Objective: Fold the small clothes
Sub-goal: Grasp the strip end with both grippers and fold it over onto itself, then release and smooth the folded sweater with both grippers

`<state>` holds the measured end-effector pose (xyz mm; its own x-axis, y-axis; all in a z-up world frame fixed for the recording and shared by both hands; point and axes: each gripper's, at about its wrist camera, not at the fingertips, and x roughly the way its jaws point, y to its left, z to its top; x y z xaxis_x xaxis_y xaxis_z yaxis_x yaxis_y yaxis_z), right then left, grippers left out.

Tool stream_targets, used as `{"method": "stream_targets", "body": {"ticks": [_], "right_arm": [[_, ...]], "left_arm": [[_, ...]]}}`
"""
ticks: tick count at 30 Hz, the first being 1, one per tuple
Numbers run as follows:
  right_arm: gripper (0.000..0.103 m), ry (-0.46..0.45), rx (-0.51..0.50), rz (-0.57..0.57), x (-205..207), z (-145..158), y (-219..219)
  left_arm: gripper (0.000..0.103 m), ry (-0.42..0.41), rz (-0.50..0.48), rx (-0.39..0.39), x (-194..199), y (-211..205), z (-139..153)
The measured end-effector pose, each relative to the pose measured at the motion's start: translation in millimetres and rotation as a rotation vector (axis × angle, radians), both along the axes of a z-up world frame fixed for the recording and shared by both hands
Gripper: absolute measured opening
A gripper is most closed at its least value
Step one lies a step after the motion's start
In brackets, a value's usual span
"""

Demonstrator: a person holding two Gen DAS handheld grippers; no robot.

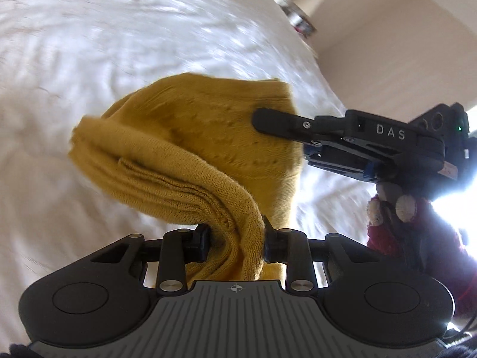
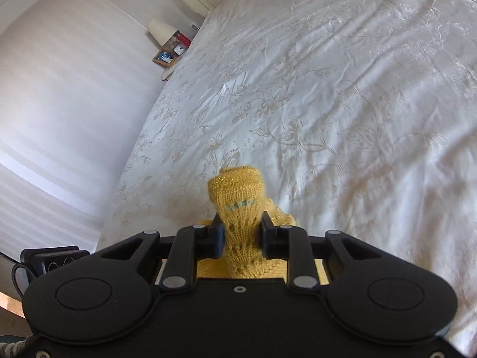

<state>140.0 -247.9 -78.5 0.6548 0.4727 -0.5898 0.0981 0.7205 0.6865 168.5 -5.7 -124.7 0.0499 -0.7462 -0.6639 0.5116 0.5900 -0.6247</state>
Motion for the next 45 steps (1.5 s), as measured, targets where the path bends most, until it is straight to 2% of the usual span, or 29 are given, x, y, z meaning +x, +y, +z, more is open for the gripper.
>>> {"method": "stream_targets", "body": {"ticks": [3, 7, 9, 11, 12, 14, 15, 16, 18, 19, 23, 25, 26, 28, 30, 31, 32, 33, 34, 37, 41, 42, 43, 44, 45], "right_arm": [[0.032, -0.004, -0.008, 0.013, -18.6, 3.8, -10.8], [0.03, 0.004, -0.096, -0.019, -27.8, -7.0, -39.1], [0.031, 0.034, -0.223, -0.066, -25.3, -22.6, -55.7], [0.035, 0.124, -0.408, -0.131, -19.1, -48.7, -74.7], [0.034, 0.162, -0.467, -0.148, -16.4, -61.1, -84.2], [0.035, 0.186, -0.495, -0.172, -18.4, -70.9, -97.5], [0.036, 0.171, -0.482, -0.176, -23.2, -69.8, -101.9], [0.042, 0.144, -0.463, -0.164, -28.7, -66.4, -103.1], [0.057, 0.099, -0.443, -0.106, -39.2, -61.8, -98.8], [0.059, 0.088, -0.444, -0.07, -43.0, -61.0, -92.8], [0.059, 0.076, -0.461, 0.047, -54.1, -65.7, -65.9], [0.059, 0.092, -0.455, 0.095, -57.1, -73.6, -53.5], [0.059, 0.105, -0.448, 0.113, -59.1, -79.7, -49.0], [0.06, 0.146, -0.428, 0.13, -63.1, -94.2, -44.9], [0.061, 0.215, -0.442, 0.148, -69.4, -110.7, -43.2], [0.062, 0.214, -0.446, 0.143, -74.3, -116.0, -45.4], [0.063, 0.21, -0.433, 0.134, -78.3, -119.5, -49.3], [0.065, 0.216, -0.404, 0.113, -82.5, -122.0, -55.7], [0.065, 0.222, -0.381, 0.097, -85.8, -122.3, -60.6], [0.07, 0.217, -0.358, 0.092, -91.8, -118.5, -63.6], [0.073, 0.218, -0.336, 0.106, -93.7, -119.3, -62.2], [0.074, 0.22, -0.335, 0.11, -92.7, -119.9, -61.3], [0.075, 0.223, -0.335, 0.112, -91.7, -120.1, -60.1], [0.076, 0.226, -0.337, 0.116, -90.8, -119.8, -59.1], [0.077, 0.228, -0.338, 0.119, -89.5, -119.3, -58.3]], "left_arm": [[0.03, 0.004, -0.011, 0.008, -19.1, -17.1, -1.5], [0.03, -0.009, 0.03, 0.049, -33.2, -27.4, -18.2], [0.03, -0.01, 0.066, 0.158, -39.3, -27.2, -39.0], [0.031, 0.065, 0.141, 0.39, -42.6, -22.7, -79.7], [0.032, 0.118, 0.17, 0.435, -44.3, -15.6, -96.7], [0.032, 0.191, 0.269, 0.377, -49.4, 3.7, -107.9], [0.032, 0.191, 0.301, 0.366, -51.2, 7.6, -103.4], [0.034, 0.168, 0.318, 0.366, -52.8, 8.3, -96.4], [0.037, 0.083, 0.324, 0.368, -56.9, 4.6, -79.5], [0.04, 0.032, 0.324, 0.365, -56.6, -0.6, -70.0], [0.052, -0.159, 0.274, 0.317, -50.2, -34.7, -36.9], [0.059, -0.234, 0.211, 0.347, -39.0, -60.5, -37.2], [0.059, -0.253, 0.196, 0.365, -31.5, -69.9, -40.8], [0.059, -0.238, 0.206, 0.387, -13.4, -74.6, -58.4], [0.059, -0.211, 0.216, 0.456, 2.3, -76.0, -75.5], [0.065, -0.226, 0.21, 0.487, 10.6, -76.6, -83.3], [0.077, -0.235, 0.185, 0.5, 19.0, -78.4, -90.3], [0.083, -0.24, 0.16, 0.508, 26.0, -79.5, -96.4], [0.088, -0.231, 0.144, 0.5, 29.7, -76.5, -101.7], [0.09, -0.163, 0.149, 0.435, 38.9, -69.4, -102.8], [0.094, -0.039, 0.252, 0.298, 44.6, -51.6, -107.6], [0.093, -0.009, 0.284, 0.253, 48.2, -50.2, -109.3], [0.078, 0.014, 0.304, 0.187, 48.6, -48.1, -108.8], [0.033, 0.029, 0.309, 0.14, 51.6, -48.2, -109.1], [0.016, 0.02, 0.309, 0.158, 53.5, -52.1, -107.1]]}}
